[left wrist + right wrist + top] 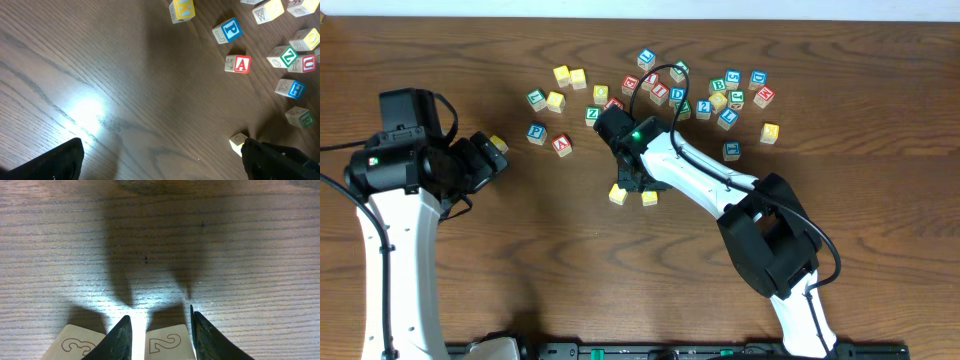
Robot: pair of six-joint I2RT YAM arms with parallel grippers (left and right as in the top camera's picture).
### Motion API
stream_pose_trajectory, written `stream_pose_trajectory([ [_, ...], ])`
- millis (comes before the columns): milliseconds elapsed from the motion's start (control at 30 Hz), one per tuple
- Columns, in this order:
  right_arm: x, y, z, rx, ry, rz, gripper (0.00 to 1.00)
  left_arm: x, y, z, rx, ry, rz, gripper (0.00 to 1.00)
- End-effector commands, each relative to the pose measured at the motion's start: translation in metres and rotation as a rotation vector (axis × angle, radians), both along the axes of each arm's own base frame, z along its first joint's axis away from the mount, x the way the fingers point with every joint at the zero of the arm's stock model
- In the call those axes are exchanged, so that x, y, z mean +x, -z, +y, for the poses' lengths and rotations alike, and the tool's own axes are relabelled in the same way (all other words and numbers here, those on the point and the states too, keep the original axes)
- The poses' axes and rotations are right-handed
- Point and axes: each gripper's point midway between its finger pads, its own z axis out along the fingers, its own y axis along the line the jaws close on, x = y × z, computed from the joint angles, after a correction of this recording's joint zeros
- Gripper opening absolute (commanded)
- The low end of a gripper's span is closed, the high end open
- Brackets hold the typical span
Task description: Spell out CORL
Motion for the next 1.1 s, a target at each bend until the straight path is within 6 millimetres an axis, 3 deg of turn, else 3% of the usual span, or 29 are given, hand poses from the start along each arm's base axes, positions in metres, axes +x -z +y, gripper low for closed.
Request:
stream_pose_trajectory([
  [0, -0.004, 0.001, -0.002, -0.014, -0.015, 0.009, 0.37, 0.001, 0.0, -0.001, -0.006, 0.01, 0.007, 0.99],
  [133, -0.001, -0.001, 0.0, -0.008, -0.061, 0.008, 0.56, 0.004, -0.002, -0.021, -0.072, 0.133, -0.014, 0.99],
  [200, 0.003, -0.004, -0.003, -0.005, -0.05, 0.008, 0.57, 0.004, -0.001, -0.025, -0.073, 0.146, -0.011, 0.99],
  [433, -0.02, -0.003, 0.001, 0.055, -0.085, 0.141, 0.51, 0.003, 0.005, -0.034, -0.076, 0.175, 0.003, 0.99],
  [567, -0.028, -0.001, 0.005, 0.045, -0.102, 0.15, 0.4, 0.004, 0.004, -0.034, -0.075, 0.175, -0.001, 0.99],
  [900, -0.02, 0.0, -0.006, -0.006, -0.026, 0.108, 0.29, 0.003, 0.004, -0.034, -0.075, 0.175, 0.0, 0.99],
  [1067, -0.019, 0.0, -0.006, -0.004, -0.025, 0.106, 0.3, 0.003, 0.004, -0.034, -0.075, 0.175, 0.0, 0.99],
])
